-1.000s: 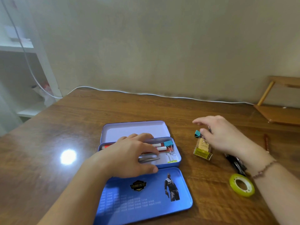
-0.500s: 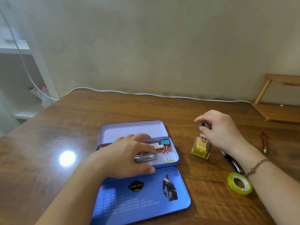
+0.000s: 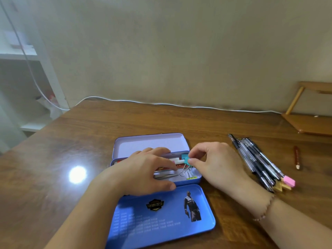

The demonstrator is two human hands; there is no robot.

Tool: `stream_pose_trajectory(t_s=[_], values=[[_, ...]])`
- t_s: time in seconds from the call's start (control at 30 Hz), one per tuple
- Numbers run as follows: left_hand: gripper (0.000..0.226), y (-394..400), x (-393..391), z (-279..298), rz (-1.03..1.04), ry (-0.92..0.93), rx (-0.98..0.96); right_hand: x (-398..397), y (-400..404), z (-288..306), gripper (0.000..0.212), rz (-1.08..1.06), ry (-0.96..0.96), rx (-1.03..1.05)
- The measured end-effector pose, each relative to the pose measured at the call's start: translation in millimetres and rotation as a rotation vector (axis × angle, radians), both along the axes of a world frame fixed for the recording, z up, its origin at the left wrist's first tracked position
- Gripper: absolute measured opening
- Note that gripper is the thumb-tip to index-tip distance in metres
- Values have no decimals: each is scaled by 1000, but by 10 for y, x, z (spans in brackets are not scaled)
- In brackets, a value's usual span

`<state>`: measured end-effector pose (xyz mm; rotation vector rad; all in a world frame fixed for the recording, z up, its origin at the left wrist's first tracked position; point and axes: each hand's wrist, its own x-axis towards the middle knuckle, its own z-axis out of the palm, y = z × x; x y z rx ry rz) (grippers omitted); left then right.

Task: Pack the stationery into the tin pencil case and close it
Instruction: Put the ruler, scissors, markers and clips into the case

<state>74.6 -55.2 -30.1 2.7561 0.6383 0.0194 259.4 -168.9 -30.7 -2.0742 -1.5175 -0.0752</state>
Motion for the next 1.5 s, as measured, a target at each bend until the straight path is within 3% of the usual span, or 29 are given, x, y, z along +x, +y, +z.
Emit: stream_pose_trajectory(t_s=[0.13,0.33,0.73,1.0,1.17,1.3,1.37,1.5], values=[[46,-9,3,12,-6,14,-11,8,-10,-26,7,39,-170,6],[39,-45,4,14,-35,6,-22,-4,-12,-39,23,85,-218,-36],[24,-40,-19,54,-12,-49,-103,-11,-28,10,21,216,-369,-139],[30,-20,-24,57,11,-18,-57,73,14,25,13,158,-338,-123],[37,-31,-18,55,-3,-69,-70,590,-49,408,13,50,-41,51],[40,-57,19,42,-32,-86,-58,970,-101,350,24,-99,-150,-280],[40,-60,25,33,-39,-97,-63,1034,-89,223,26,-107,-117,-417],[39,-64,30,5,-60,-96,-67,1143,-85,116,33,-132,-94,-495]])
